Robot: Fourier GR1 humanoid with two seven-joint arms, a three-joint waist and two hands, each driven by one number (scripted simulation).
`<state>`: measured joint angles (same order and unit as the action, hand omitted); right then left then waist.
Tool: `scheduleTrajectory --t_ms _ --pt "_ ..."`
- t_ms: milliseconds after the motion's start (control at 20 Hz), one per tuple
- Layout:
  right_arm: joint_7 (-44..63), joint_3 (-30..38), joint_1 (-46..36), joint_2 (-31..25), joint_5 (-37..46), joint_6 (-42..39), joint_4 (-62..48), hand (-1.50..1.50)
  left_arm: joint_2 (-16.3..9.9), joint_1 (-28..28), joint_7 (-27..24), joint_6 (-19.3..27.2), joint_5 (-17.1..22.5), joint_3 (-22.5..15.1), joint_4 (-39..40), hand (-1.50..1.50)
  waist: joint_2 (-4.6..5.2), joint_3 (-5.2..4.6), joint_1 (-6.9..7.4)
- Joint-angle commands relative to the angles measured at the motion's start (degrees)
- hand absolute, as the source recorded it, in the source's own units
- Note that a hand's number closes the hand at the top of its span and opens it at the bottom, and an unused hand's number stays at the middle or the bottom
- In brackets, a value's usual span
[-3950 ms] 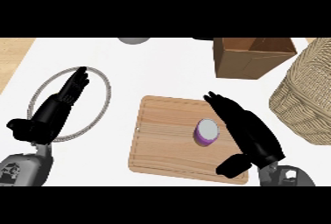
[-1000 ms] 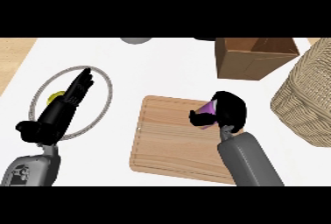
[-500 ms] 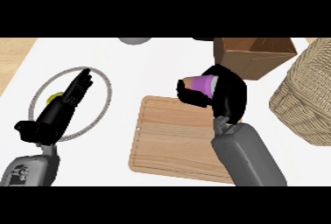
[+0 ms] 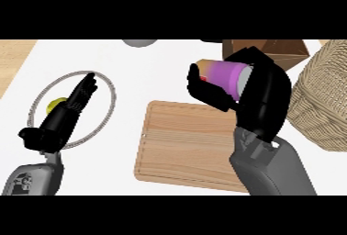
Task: Pick the can from the cutting board and place it in the basket
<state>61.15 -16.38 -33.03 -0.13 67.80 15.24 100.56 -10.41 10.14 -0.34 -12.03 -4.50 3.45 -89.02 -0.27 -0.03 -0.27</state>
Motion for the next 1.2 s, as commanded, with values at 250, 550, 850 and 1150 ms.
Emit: scheduleTrajectory --t_ms 250,550,850,1150 --pt "4.3 12.2 -8.5 -3.6 2.6 -11.3 -0.9 1.5 0.5 -0.3 1.8 -0.2 0.4 0.0 -1.4 0.0 0.19 0.01 0.35" --pt "-0.4 20.9 -10.9 -8.2 2.1 -5.9 -9.0 1.5 1.2 -3.5 0.5 -1.0 -0.4 -2.0 -4.8 0.0 0.27 0.03 0.75" --pt "-3.7 28.3 -15.1 -13.1 2.3 0.5 -16.5 1.5 -1.5 1.8 3.1 -2.3 1.9 1.9 -2.3 0.0 0.43 0.03 0.74" --pt "-6.9 34.3 -17.2 -19.1 0.9 4.4 -23.2 1.5 3.1 0.9 0.6 1.9 -2.7 -2.0 -0.3 0.0 0.43 0.03 0.6"
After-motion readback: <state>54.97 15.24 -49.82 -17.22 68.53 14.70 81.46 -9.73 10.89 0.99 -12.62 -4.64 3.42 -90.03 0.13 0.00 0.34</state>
